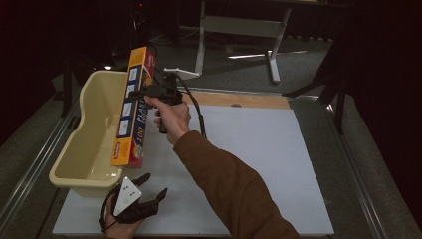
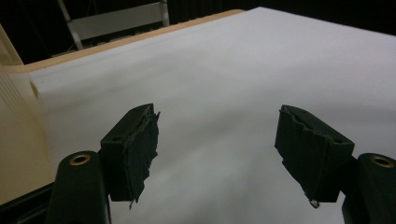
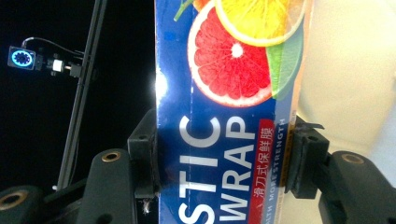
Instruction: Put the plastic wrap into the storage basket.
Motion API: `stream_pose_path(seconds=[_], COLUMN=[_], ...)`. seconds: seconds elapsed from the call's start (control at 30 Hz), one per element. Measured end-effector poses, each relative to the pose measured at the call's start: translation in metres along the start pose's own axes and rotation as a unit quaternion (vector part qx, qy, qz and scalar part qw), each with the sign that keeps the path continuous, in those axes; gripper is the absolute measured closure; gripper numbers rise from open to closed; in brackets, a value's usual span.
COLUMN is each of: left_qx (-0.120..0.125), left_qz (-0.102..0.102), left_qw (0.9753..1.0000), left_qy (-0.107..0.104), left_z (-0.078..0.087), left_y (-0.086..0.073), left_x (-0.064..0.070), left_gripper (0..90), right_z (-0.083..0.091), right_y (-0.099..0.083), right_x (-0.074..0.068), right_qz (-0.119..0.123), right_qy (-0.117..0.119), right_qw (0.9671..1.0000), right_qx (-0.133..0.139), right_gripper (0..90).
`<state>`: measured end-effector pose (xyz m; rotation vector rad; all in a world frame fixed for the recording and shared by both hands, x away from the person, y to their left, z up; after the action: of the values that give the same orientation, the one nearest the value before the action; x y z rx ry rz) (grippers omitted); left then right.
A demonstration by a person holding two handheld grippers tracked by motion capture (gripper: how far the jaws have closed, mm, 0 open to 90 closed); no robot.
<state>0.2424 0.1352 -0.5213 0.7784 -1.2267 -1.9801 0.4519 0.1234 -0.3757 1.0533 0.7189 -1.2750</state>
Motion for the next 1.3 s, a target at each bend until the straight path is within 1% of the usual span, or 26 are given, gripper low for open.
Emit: stream_pose_path(seconds=[0.07, 0.2, 0.27, 0.37, 0.4, 0.5, 0.6, 0.67, 0.77, 0.9, 1.0, 1.03, 1.13, 1.23, 1.3], left_qx=[0.0, 0.005, 0.007, 0.01, 0.01, 0.01, 0.01, 0.011, 0.012, 0.013, 0.014, 0.012, 0.013, 0.014, 0.015], left_qz=[0.001, 0.005, 0.007, 0.005, 0.005, 0.004, 0.003, 0.004, 0.006, 0.005, 0.009, 0.009, 0.009, 0.01, 0.012], left_qw=[1.0, 1.0, 1.0, 0.9999, 0.9999, 0.9999, 0.9999, 0.9999, 0.9999, 0.9999, 0.9999, 0.9999, 0.9999, 0.9998, 0.9998], left_qy=[0.0, 0.002, 0.001, -0.002, -0.003, -0.006, -0.006, -0.006, -0.005, -0.004, -0.004, -0.004, -0.004, -0.004, -0.004], left_z=[0.001, 0.003, 0.003, 0.002, 0.002, 0.0, 0.001, 0.001, 0.002, 0.003, 0.003, 0.003, 0.002, 0.002, 0.002], left_y=[0.0, 0.0, 0.0, 0.001, 0.002, 0.002, 0.002, 0.002, 0.002, 0.002, 0.002, 0.002, 0.002, 0.002, 0.002], left_x=[0.0, -0.001, -0.002, -0.001, -0.001, 0.001, 0.0, 0.0, 0.0, -0.001, -0.001, -0.001, -0.001, -0.002, -0.002], left_gripper=[29.5, 29.5, 29.5, 29.5, 29.5, 29.5, 29.5, 29.5, 29.5, 29.5, 29.5, 29.5, 29.5, 29.5, 29.5], right_z=[-0.009, -0.027, -0.034, -0.043, -0.048, -0.056, -0.065, -0.069, -0.076, -0.082, -0.085, -0.086, -0.087, -0.089, -0.09], right_y=[-0.002, -0.009, -0.011, -0.014, -0.014, -0.014, -0.015, -0.018, -0.022, -0.027, -0.028, -0.029, -0.028, -0.028, -0.029], right_x=[-0.005, -0.013, -0.014, -0.014, -0.014, -0.013, -0.008, -0.004, 0.001, 0.008, 0.015, 0.017, 0.026, 0.032, 0.034], right_qz=[-0.002, 0.001, -0.002, -0.008, -0.007, -0.015, -0.029, -0.03, -0.038, -0.037, -0.033, -0.035, -0.052, -0.068, -0.071], right_qy=[0.008, 0.014, 0.018, 0.015, 0.014, 0.016, 0.009, 0.003, -0.001, -0.012, -0.033, -0.035, -0.039, -0.045, -0.051], right_qw=[1.0, 0.9998, 0.9997, 0.9996, 0.9997, 0.9997, 0.9995, 0.9995, 0.9992, 0.9991, 0.9988, 0.9986, 0.9978, 0.9965, 0.9959], right_qx=[-0.005, -0.016, -0.018, -0.022, -0.018, -0.011, -0.006, -0.004, -0.011, -0.014, -0.018, -0.018, -0.016, -0.02, -0.023], right_gripper=[41.5, 41.5, 41.5, 41.5, 41.5, 41.5, 41.4, 41.4, 41.4, 41.3, 41.3, 41.3, 41.2, 40.9, 40.7])
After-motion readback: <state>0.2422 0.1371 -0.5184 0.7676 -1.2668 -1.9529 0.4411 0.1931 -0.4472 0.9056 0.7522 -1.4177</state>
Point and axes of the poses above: each handheld gripper's, and its own axes: z roughly backward along the jaws, y roughly out of its top, x roughly to its right, the point moved 7 cm from there along -z, roughly forward along the jaws, and after that the axes turned 6 degrees about -z, right-handed, at the moved point
